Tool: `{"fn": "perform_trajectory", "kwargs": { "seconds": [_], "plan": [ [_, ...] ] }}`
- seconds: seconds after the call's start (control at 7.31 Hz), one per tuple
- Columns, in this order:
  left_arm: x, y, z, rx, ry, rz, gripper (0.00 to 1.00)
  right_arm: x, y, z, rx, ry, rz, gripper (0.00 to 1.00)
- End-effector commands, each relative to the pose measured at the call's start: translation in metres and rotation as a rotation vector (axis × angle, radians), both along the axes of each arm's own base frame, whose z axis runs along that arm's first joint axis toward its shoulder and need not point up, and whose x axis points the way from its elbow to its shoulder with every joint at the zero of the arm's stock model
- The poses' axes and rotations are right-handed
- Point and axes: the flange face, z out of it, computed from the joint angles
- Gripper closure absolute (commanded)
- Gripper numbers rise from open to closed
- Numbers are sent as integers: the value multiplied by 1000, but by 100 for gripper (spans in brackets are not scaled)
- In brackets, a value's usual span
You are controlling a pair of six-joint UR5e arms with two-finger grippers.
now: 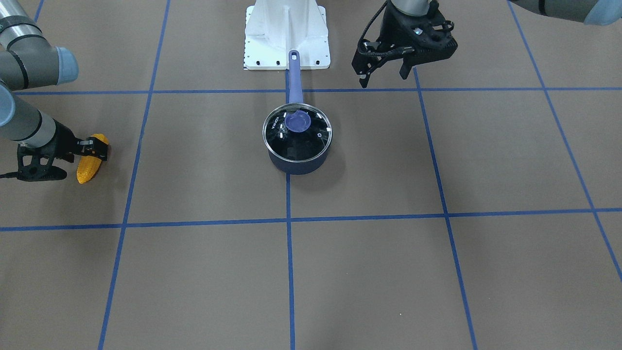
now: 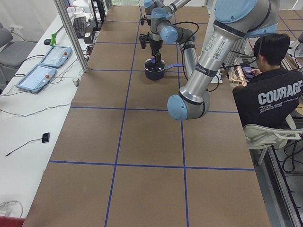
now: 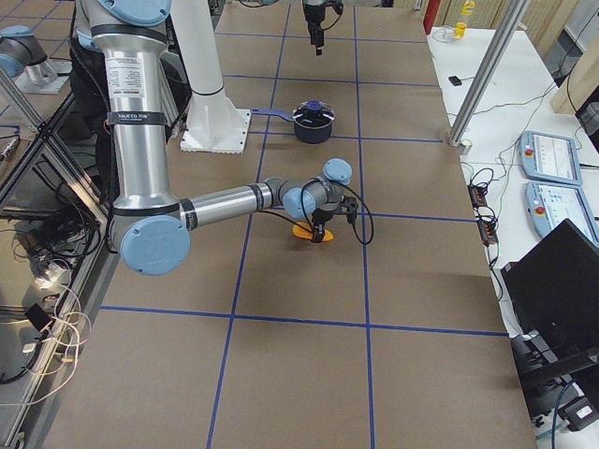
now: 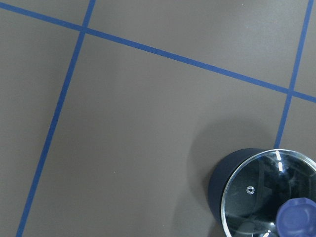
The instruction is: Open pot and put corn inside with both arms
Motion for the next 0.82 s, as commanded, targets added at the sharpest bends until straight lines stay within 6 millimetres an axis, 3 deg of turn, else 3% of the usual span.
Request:
{"fn": "perform_trajectory", "kwargs": {
  "seconds": [0.0,0.27,0.68],
  "plan": [
    [24,-13,-14,-9,-7,-9,2,-7,-3,-10,-24,-18,15,66],
    [51,-23,-26,-22,3,-10,2,-4,-2,-10,-22,-16,17,88],
    [97,-48,-23,-23,24,-10,2,8,-11,-26,-10,-32,42,91]
  ]
}}
